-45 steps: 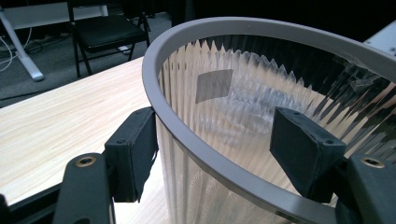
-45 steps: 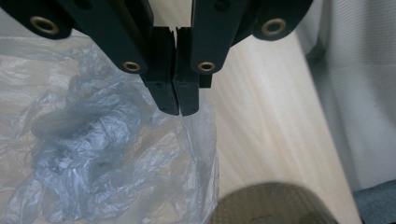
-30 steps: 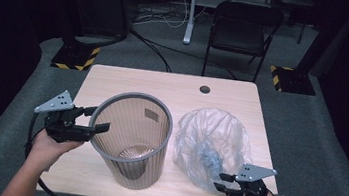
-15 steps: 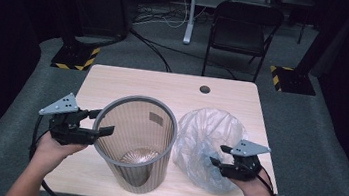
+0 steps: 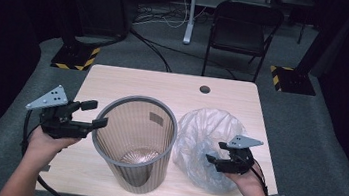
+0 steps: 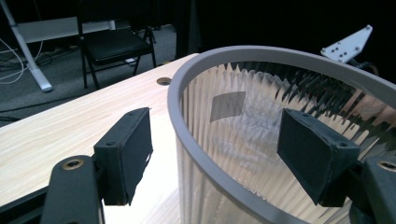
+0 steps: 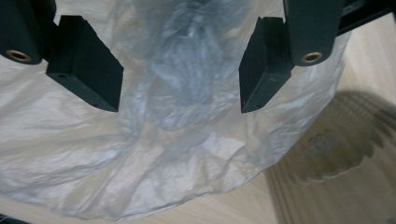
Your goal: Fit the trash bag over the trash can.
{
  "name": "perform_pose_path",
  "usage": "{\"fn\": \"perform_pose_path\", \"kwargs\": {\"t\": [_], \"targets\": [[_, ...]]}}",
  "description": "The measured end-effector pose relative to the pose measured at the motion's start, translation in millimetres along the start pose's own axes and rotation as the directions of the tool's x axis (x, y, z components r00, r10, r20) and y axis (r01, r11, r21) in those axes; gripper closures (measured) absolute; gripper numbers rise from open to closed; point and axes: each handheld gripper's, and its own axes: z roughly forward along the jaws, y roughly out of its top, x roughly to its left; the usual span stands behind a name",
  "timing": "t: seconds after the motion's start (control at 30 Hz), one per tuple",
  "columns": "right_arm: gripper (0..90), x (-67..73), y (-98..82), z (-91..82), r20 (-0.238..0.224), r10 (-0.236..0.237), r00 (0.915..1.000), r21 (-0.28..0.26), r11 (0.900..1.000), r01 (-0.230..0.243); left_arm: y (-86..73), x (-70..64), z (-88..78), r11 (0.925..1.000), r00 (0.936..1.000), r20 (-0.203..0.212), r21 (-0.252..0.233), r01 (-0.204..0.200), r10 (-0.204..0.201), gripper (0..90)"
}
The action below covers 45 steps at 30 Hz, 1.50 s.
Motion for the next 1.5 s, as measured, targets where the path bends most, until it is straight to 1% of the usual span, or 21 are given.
{"fn": "perform_pose_path", "kwargs": {"t": [0.07,0.1,0.17,0.23,0.27,0.33,0.43,0.53,0.6,0.63,0.77,0.83,0.87,0.9,0.93,1.13,1.27,1.33,1.43,1.5], "targets": [[29.1,3.6,-3.6,4.0,-0.024,-0.010,0.9997,0.022,1.000,0.010,-0.9,0.4,0.6,1.0000,1.0000,-0.001,0.004,0.000,0.000,26.5],[29.1,3.6,-3.6,4.0,-0.024,-0.010,0.9997,0.022,1.000,0.010,-0.9,0.4,0.6,1.0000,1.0000,-0.001,0.004,0.000,0.000,26.6],[28.9,6.1,-9.4,11.7,-0.016,-0.030,0.9994,0.057,0.998,0.031,-2.3,-0.8,1.8,1.0000,1.0000,0.001,0.008,-0.002,0.002,26.9],[28.9,4.0,-14.4,17.0,-0.007,-0.021,0.9998,0.069,0.997,0.021,-3.3,-1.9,3.2,1.0000,1.0000,0.004,0.009,-0.005,0.005,27.3],[28.9,2.2,-17.2,19.3,-0.005,-0.009,1.0000,0.071,0.997,0.009,-3.8,-2.6,4.1,0.9999,1.0000,0.006,0.010,-0.005,0.005,27.5],[29.1,-2.0,-22.1,22.6,0.006,0.003,1.0000,0.091,0.996,-0.003,-4.6,-3.9,6.0,0.9998,0.9999,0.007,0.018,-0.011,0.011,27.5],[29.6,-6.6,-28.5,23.0,0.018,0.013,0.9998,0.089,0.996,-0.015,-6.0,-5.4,8.7,0.9993,0.9996,0.013,0.030,-0.025,0.024,27.9],[30.0,-10.4,-33.1,23.6,0.020,0.031,0.9993,0.090,0.995,-0.032,-7.3,-6.0,11.2,0.9990,0.9996,0.017,0.037,-0.025,0.024,28.0],[30.1,-12.4,-35.5,26.0,0.019,0.038,0.9991,0.099,0.994,-0.040,-8.2,-7.1,12.8,0.9990,0.9994,0.024,0.038,-0.024,0.023,28.0],[30.1,-12.9,-36.6,27.6,0.020,0.040,0.9990,0.105,0.994,-0.042,-8.6,-7.8,13.4,0.9987,0.9994,0.022,0.041,-0.029,0.028,27.8],[31.2,-13.0,-41.5,35.1,0.027,0.026,0.9993,0.145,0.989,-0.030,-11.5,-7.0,14.8,0.9990,0.9995,0.023,0.039,-0.023,0.022,27.3],[31.8,-12.0,-43.6,38.3,0.034,0.015,0.9993,0.175,0.984,-0.021,-13.1,-6.7,16.3,0.9987,0.9994,0.028,0.048,-0.021,0.019,27.7],[32.9,-11.5,-44.4,39.4,0.038,0.000,0.9993,0.187,0.982,-0.007,-14.0,-7.1,17.4,0.9983,0.9992,0.033,0.054,-0.024,0.022,28.6],[33.8,-10.8,-44.9,40.1,0.042,-0.009,0.9991,0.196,0.981,0.000,-14.5,-7.3,18.5,0.9986,0.9992,0.037,0.051,-0.016,0.014,28.3],[34.7,-10.4,-45.2,40.8,0.042,-0.013,0.9990,0.200,0.980,0.004,-14.8,-7.5,19.1,0.9987,0.9993,0.036,0.048,-0.014,0.012,27.7],[43.4,-11.4,-45.9,42.1,0.040,-0.006,0.9992,0.209,0.978,-0.003,-15.4,-8.2,21.9,0.9991,0.9996,0.028,0.042,-0.009,0.008,27.1],[50.8,-14.8,-45.6,38.4,0.036,0.020,0.9992,0.191,0.981,-0.027,-15.4,-9.2,24.7,0.9991,0.9998,0.017,0.041,-0.006,0.006,27.1],[53.4,-16.9,-45.3,35.9,0.032,0.037,0.9988,0.181,0.982,-0.042,-15.5,-9.1,25.8,0.9993,0.9998,0.020,0.037,-0.004,0.003,27.1],[57.4,-19.5,-44.4,32.3,0.026,0.040,0.9989,0.173,0.984,-0.044,-15.7,-9.6,27.4,0.9995,0.9997,0.025,0.031,0.004,-0.005,27.5],[58.2,-19.6,-43.9,30.7,0.026,0.039,0.9989,0.169,0.985,-0.043,-15.6,-10.1,28.1,0.9995,0.9996,0.027,0.031,0.004,-0.005,27.5]]}}
